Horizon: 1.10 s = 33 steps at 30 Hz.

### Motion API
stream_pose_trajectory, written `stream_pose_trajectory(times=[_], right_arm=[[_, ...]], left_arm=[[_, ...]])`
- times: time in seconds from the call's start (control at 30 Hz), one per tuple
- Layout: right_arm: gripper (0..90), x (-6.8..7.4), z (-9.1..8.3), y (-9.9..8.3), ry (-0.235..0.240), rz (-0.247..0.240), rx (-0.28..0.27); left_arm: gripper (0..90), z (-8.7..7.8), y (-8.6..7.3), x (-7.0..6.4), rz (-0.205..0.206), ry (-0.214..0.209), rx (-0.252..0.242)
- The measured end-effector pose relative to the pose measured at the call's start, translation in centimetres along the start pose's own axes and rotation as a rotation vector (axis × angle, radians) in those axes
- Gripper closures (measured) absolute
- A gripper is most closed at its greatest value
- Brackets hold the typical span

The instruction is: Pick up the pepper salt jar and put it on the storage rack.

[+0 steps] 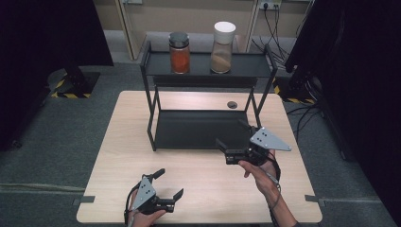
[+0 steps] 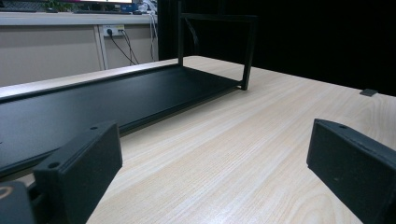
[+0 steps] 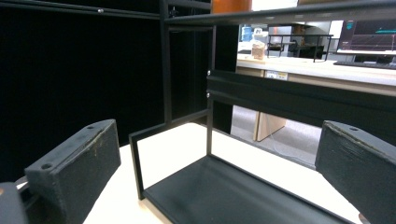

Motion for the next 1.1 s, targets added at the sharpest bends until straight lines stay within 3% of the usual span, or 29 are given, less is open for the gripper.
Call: stream_pose_trajectory(times=[0.37, 0.77, 1.1], right_arm=[[0.4, 0.9, -0.6, -1.6, 0.002, -0.029, 0.008], [0.4, 1.7, -1.8, -4.1, 0.017, -0.027, 0.034], [0.4, 1.6, -2.3, -5.9, 0.016, -0.011, 0.044]], left_arm=[[2.6, 0.0, 0.0, 0.0, 0.000, 0.002, -0.002], [2.6, 0.0, 0.0, 0.0, 0.002, 0.004, -0.003], [2.6, 0.0, 0.0, 0.1, 0.001, 0.009, -0.005]])
Point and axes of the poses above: each handheld gripper's, and its own axes: z roughly forward along the jaws, y roughly out of its top, x roughly to its left, the point moved 10 cm from there along z, roughly forward along the jaws, and after that the axes turned 9 degrees about z, right-handed, at the moved point
